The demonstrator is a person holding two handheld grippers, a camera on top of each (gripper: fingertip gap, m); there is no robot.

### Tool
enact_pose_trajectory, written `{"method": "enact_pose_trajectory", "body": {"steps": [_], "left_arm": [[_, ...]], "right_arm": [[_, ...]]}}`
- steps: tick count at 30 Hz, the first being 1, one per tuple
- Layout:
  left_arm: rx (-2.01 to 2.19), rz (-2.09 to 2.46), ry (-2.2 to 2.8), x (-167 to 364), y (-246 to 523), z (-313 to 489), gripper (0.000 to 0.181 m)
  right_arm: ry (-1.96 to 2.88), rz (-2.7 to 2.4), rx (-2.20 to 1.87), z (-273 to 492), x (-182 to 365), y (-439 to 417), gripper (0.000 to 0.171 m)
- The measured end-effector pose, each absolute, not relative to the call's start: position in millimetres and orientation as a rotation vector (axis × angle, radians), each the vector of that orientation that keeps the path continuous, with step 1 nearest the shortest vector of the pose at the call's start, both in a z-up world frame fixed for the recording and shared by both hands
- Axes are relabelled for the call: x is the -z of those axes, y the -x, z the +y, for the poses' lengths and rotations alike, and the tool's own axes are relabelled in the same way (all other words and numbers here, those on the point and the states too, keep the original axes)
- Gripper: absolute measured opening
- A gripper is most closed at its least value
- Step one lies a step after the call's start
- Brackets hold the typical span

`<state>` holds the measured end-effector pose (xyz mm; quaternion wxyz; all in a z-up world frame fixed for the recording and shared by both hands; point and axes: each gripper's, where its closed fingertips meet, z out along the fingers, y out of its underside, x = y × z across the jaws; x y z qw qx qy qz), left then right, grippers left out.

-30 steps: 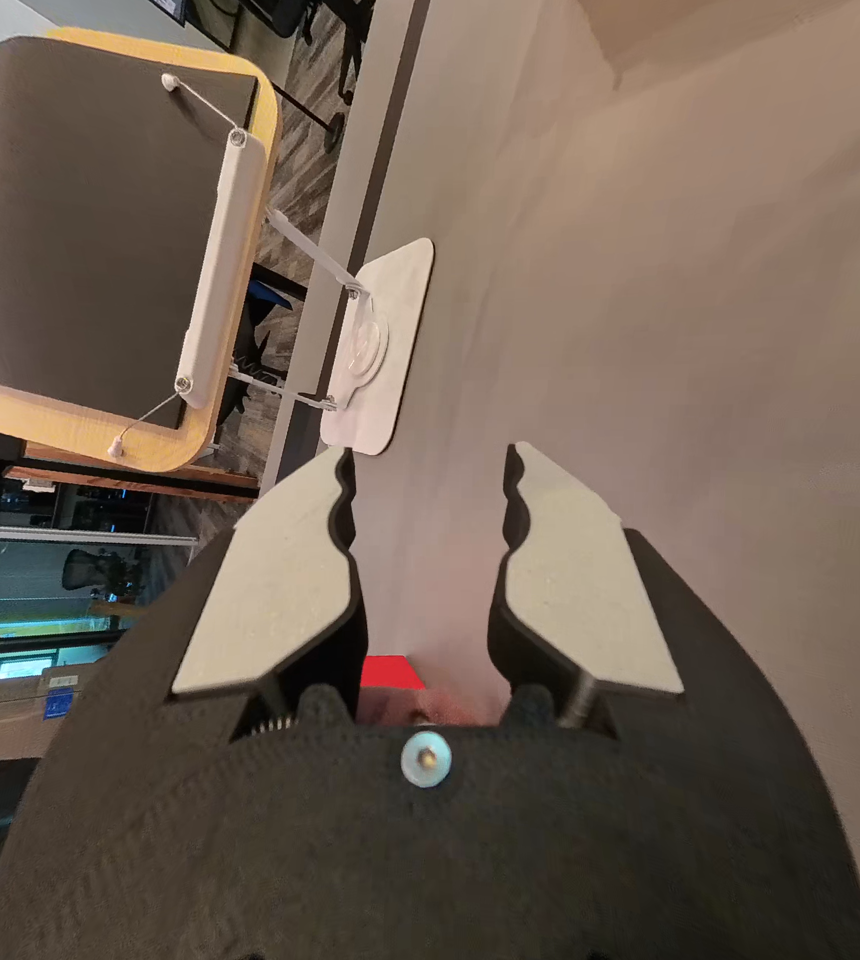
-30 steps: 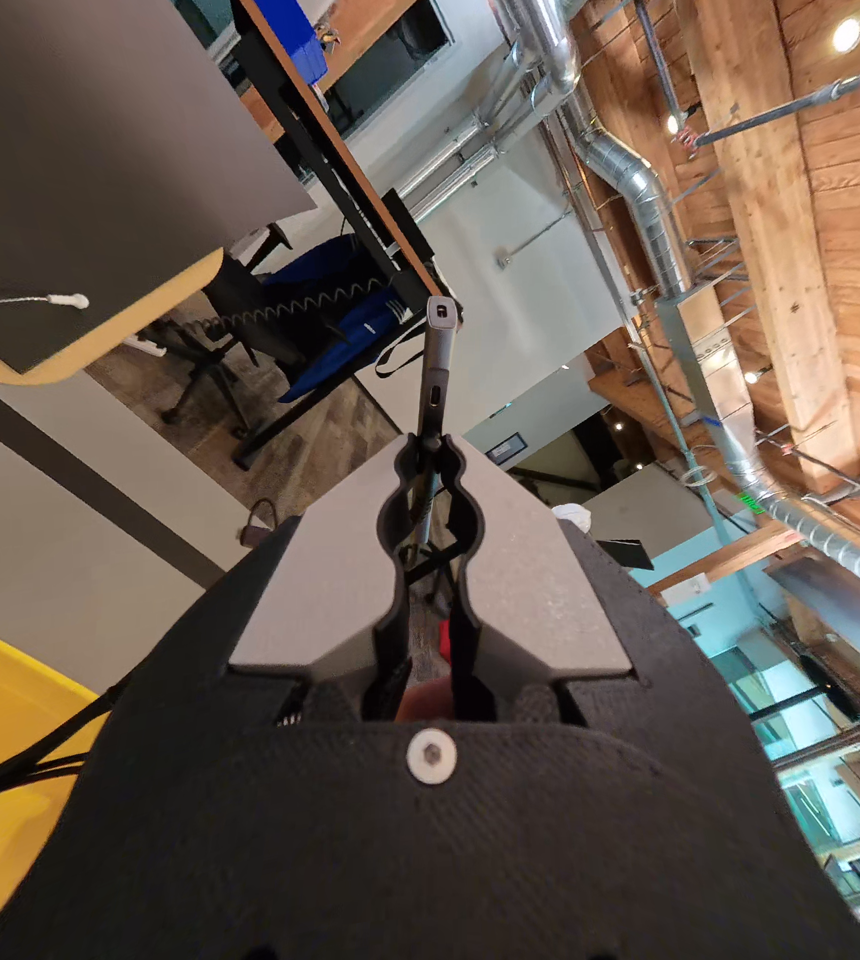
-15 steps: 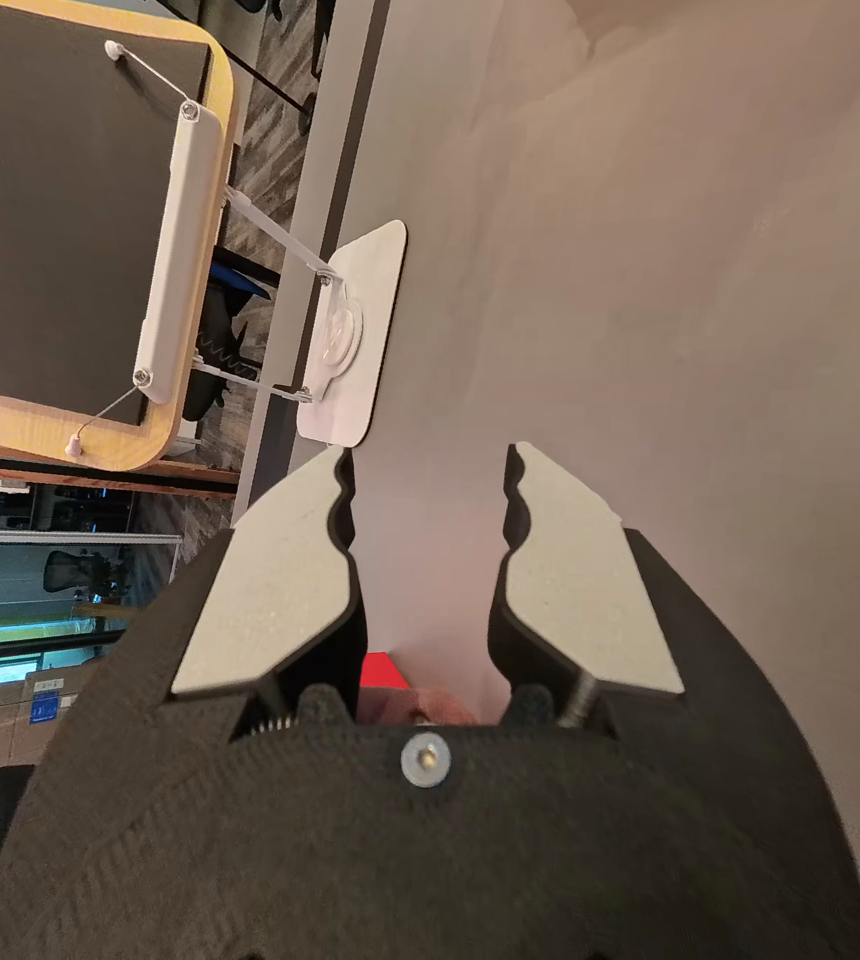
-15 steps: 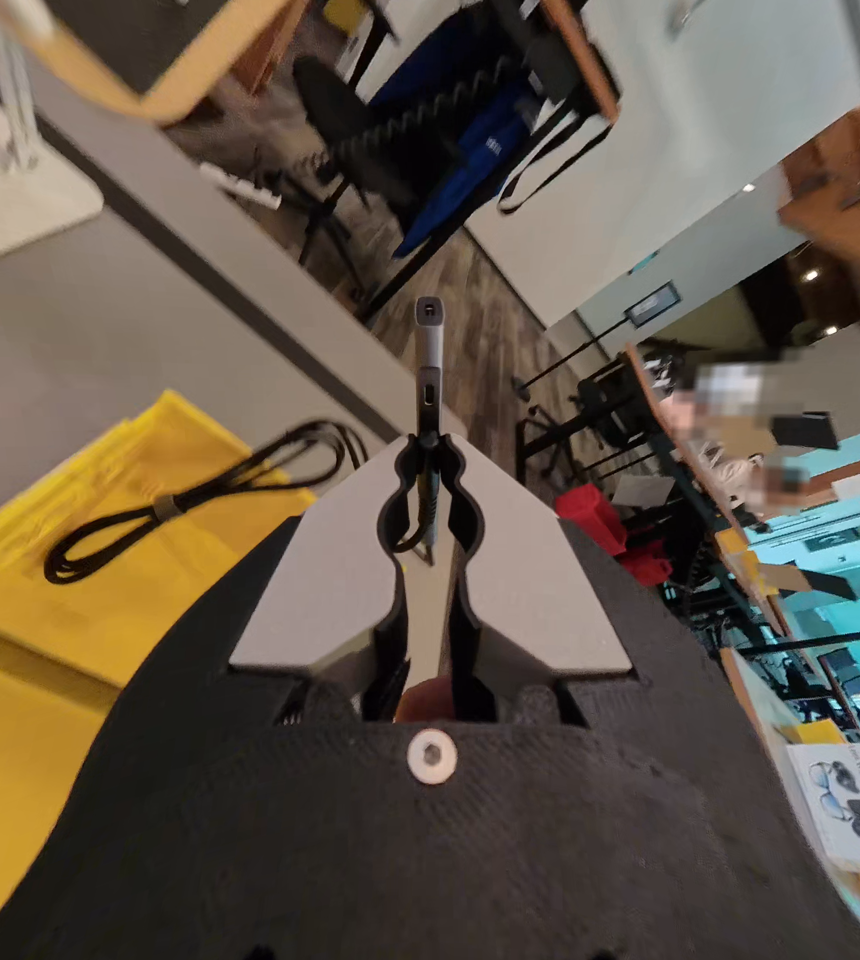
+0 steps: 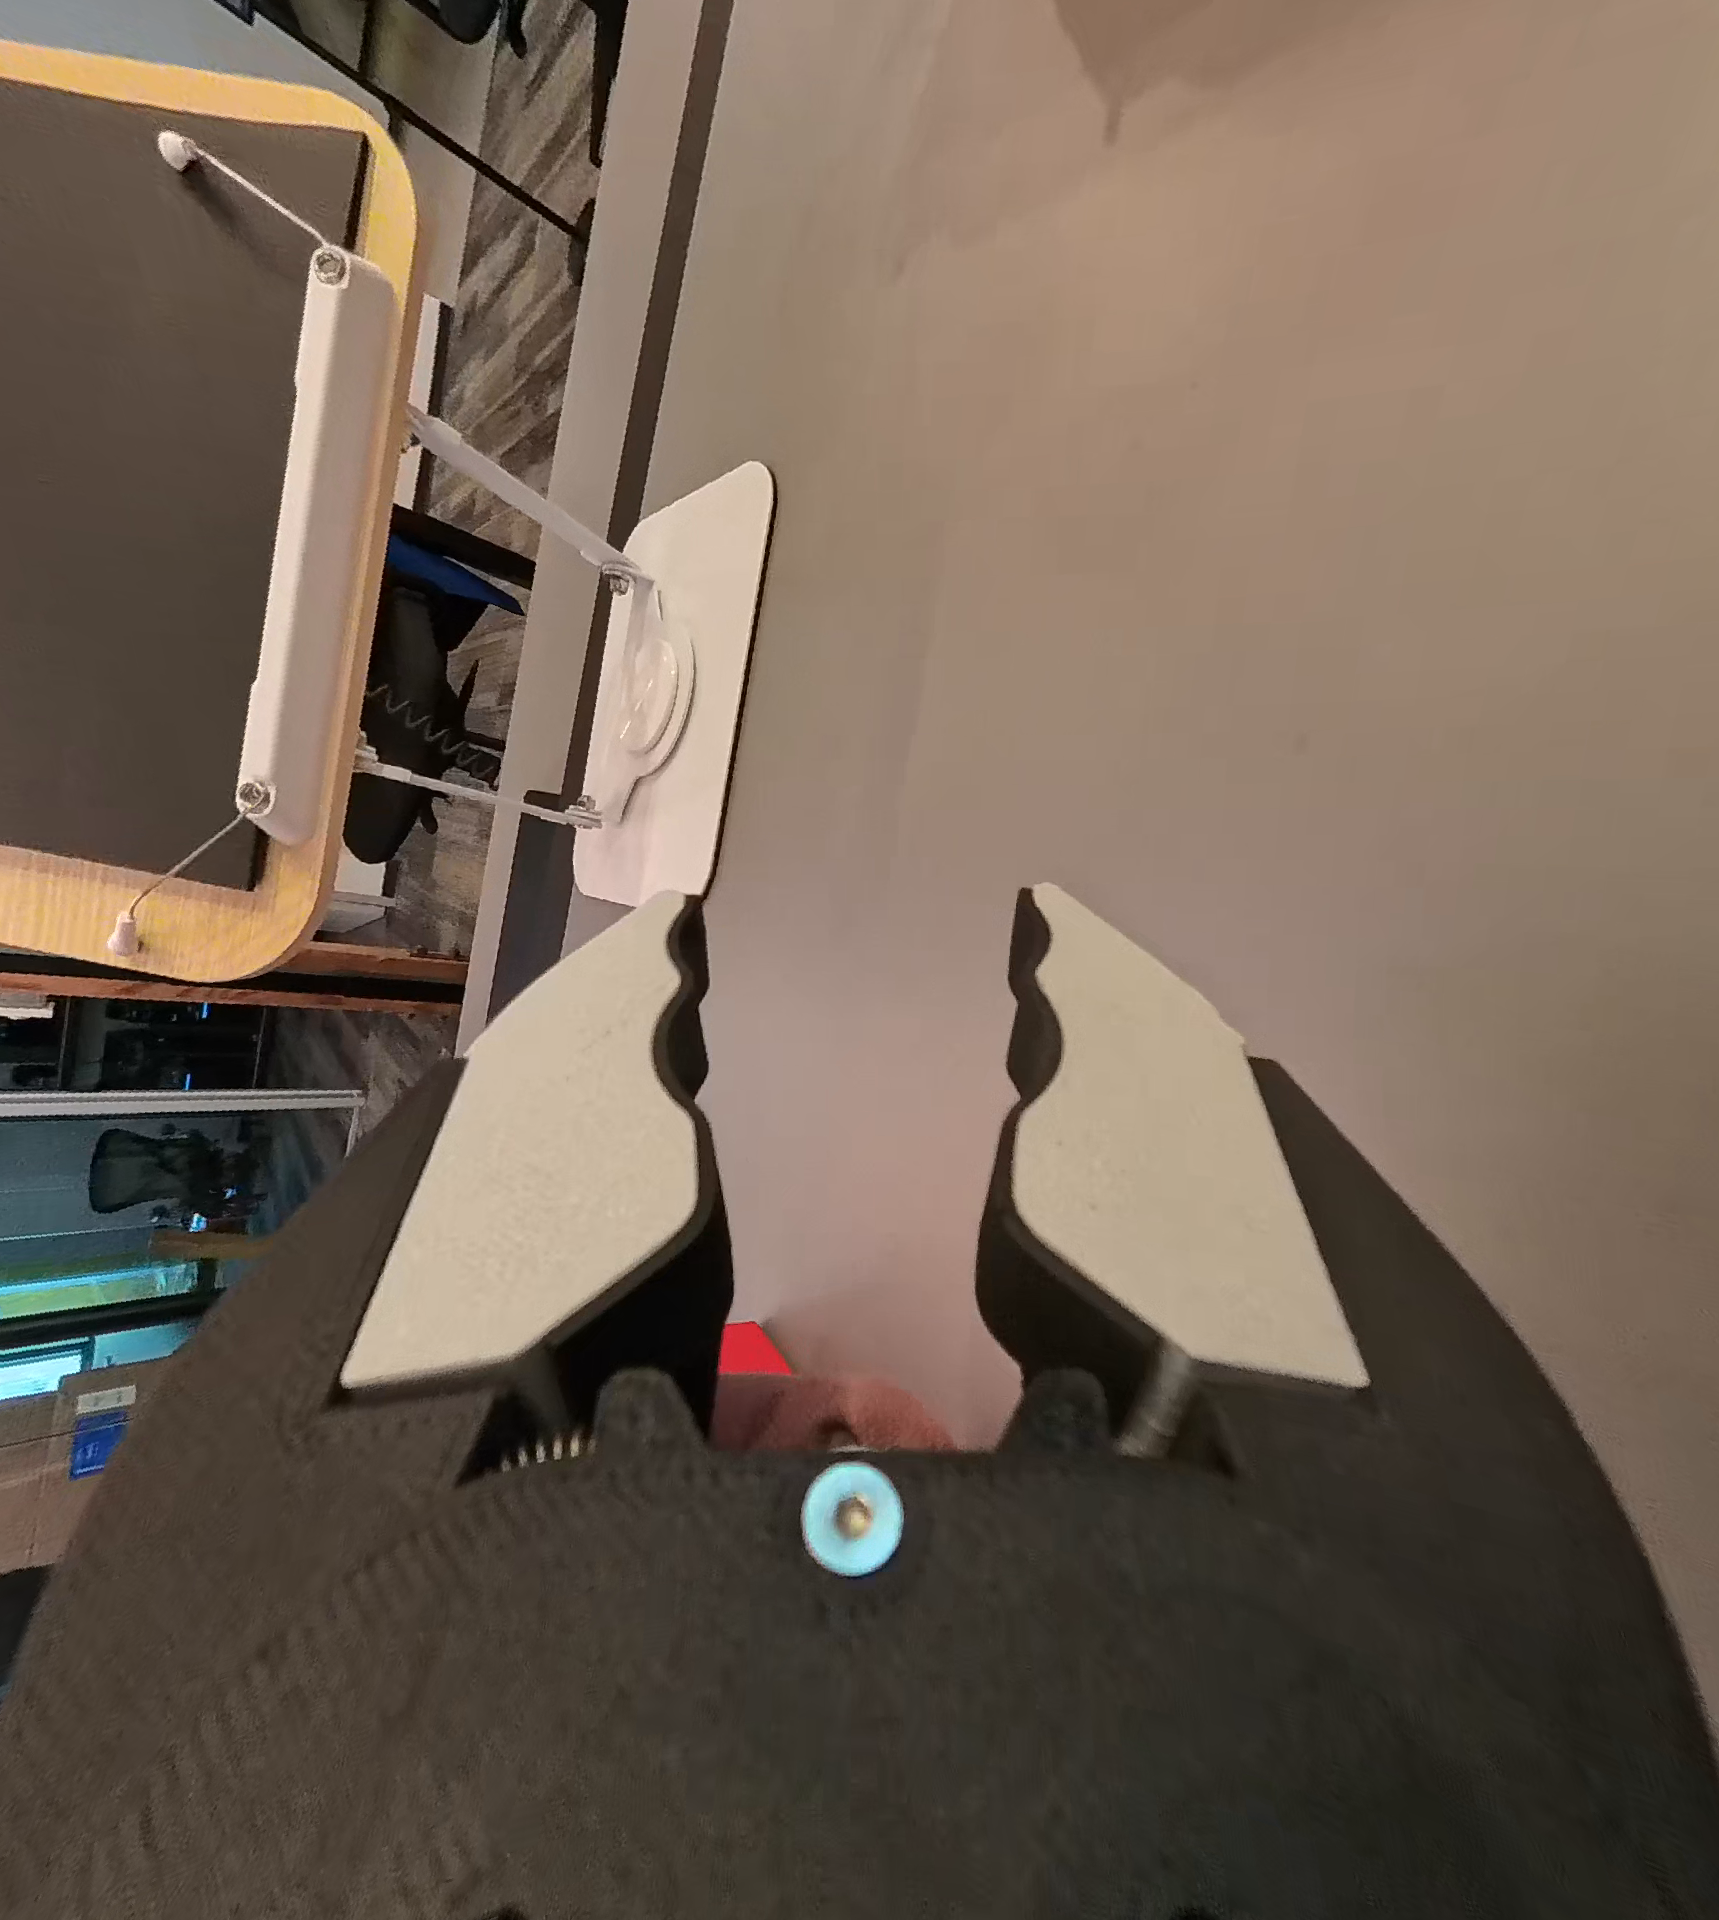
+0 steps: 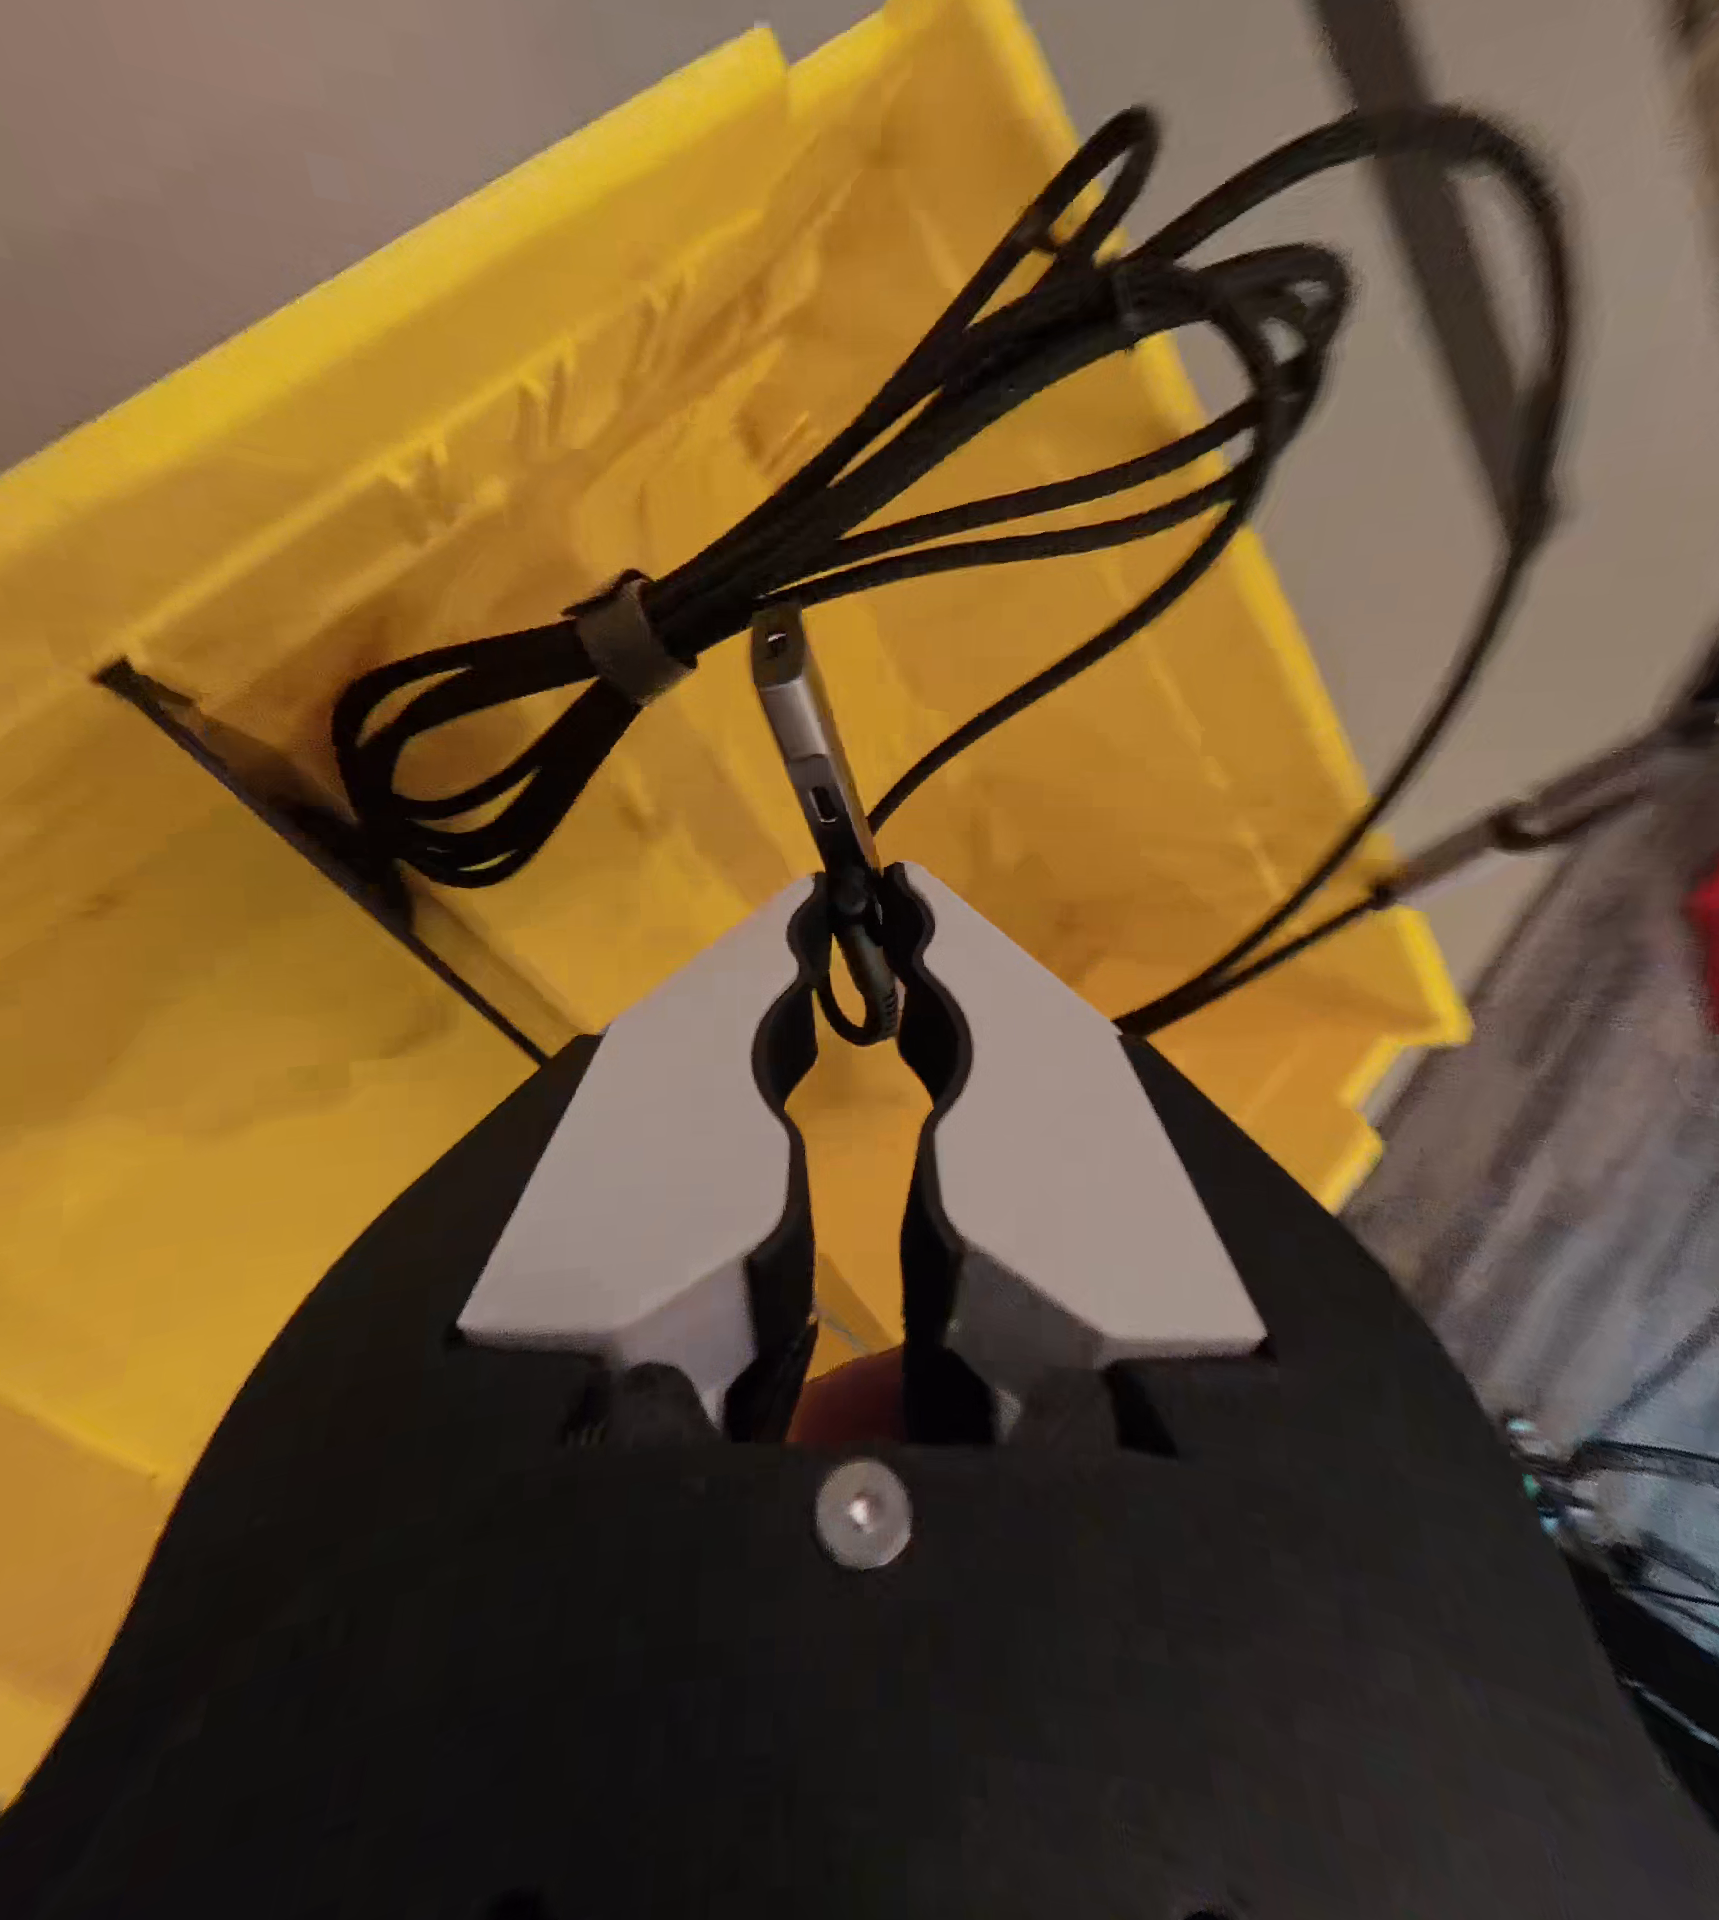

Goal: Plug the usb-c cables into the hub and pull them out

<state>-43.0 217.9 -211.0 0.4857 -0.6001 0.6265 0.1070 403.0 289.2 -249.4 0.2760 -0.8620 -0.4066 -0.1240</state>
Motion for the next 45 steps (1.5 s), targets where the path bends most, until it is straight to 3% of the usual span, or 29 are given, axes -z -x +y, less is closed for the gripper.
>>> {"method": "enact_pose_trajectory", "body": {"steps": [4,9,18,21,23,27,33,38,45], "left_arm": [[-0.239,1.525,1.47,212.1,40.8,215.4,0.055],[-0.241,1.534,1.479,214.4,43.2,213.6,0.056],[-0.206,1.492,1.555,221.2,50.0,220.1,0.059],[-0.194,1.479,1.576,222.3,50.7,220.6,0.059],[-0.167,1.466,1.598,224.5,49.2,220.5,0.06],[-0.06,1.424,1.683,234.7,40.6,217.3,0.069],[0.367,1.229,1.73,225.5,2.2,200.6,0.081],[0.479,1.368,1.67,238.6,-24.1,173.4,0.07],[0.66,1.582,1.752,292.1,-40.2,147.6,0.041]], "right_arm": [[2.526,-1.19,0.177,291.6,280.7,-395.7,0.007],[2.546,-1.274,0.177,288.8,275.0,-390.2,0.067],[2.218,-0.877,0.174,296.7,178.8,-369.2,0.086],[2.14,-0.683,0.099,290.6,149.4,-342.9,0.128],[2.111,-0.65,0.084,282.5,144.7,-314.4,0.115],[2.077,-0.683,-0.148,260.2,155.6,-216.4,0.116],[2.078,-0.874,-0.412,235.3,219.6,-81.4,0.159],[2.145,-1.018,-0.318,236.8,288.9,-35.5,0.159],[2.17,-1.18,-0.395,217.0,327.9,-3.2,0.15]]}}
